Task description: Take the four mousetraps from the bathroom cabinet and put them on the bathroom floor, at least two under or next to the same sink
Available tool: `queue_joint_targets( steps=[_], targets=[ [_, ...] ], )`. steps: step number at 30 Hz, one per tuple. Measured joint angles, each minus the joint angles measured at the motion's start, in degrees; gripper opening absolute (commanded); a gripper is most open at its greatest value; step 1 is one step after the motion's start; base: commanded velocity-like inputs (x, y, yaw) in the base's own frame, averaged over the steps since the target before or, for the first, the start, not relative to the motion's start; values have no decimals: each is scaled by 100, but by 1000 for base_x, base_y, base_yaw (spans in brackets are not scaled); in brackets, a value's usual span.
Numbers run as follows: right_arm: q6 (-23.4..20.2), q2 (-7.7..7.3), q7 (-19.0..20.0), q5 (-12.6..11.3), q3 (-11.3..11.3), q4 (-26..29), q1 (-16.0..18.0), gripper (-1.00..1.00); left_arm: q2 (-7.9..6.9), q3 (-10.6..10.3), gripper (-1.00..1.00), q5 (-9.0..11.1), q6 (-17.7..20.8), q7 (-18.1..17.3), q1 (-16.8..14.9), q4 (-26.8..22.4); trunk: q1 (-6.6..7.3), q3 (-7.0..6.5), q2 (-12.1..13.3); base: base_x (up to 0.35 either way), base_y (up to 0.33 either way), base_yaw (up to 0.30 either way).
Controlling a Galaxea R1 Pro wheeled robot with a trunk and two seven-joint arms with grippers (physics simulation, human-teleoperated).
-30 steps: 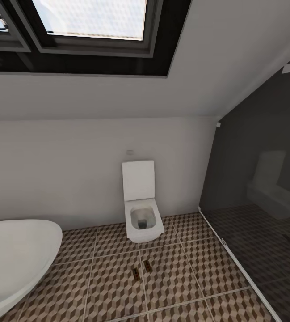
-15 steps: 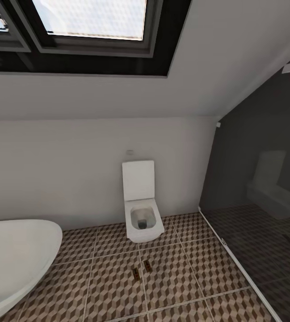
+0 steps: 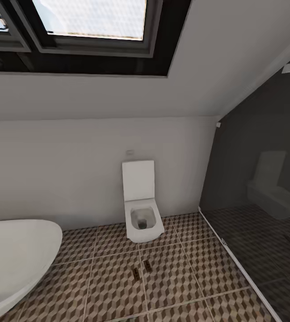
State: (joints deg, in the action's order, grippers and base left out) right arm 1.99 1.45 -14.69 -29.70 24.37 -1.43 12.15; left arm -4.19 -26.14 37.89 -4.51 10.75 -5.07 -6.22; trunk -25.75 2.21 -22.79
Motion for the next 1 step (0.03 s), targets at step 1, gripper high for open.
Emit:
queue_joint_targets(
  steps=[1],
  targets=[
    [0,0,0,0,-1,0,0,100,-4,0,100,0,1,0,0,1,0,0,0,0,0,0]
  ],
)
